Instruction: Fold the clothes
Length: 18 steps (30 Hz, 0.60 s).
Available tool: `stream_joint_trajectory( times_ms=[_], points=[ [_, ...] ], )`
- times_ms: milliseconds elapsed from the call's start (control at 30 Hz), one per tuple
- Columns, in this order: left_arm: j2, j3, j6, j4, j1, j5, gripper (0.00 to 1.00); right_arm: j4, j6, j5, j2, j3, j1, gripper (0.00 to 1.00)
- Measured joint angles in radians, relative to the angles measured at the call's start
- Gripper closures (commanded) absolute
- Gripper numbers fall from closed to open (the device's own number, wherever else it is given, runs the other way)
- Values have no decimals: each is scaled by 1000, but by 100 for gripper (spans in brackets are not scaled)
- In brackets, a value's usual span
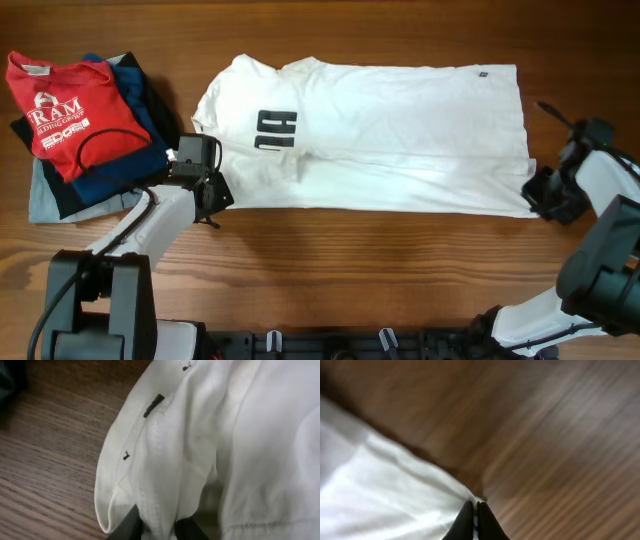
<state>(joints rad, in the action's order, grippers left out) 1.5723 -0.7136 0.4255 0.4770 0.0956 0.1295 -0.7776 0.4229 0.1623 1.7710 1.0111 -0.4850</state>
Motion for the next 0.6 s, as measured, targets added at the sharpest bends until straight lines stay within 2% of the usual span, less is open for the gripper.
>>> stream_joint_trajectory(
  times_ms=[333, 533, 600],
  points=[
    [-5, -4, 33, 53, -1, -42, 95, -16, 12, 4, 0, -1, -176, 96],
    [-6, -5, 63, 60, -3, -49, 94, -16, 19, -2, 0, -1, -180, 96],
    [-6, -5, 72, 63, -3, -50, 90, -15, 19, -14, 0, 1, -180, 96]
  ],
)
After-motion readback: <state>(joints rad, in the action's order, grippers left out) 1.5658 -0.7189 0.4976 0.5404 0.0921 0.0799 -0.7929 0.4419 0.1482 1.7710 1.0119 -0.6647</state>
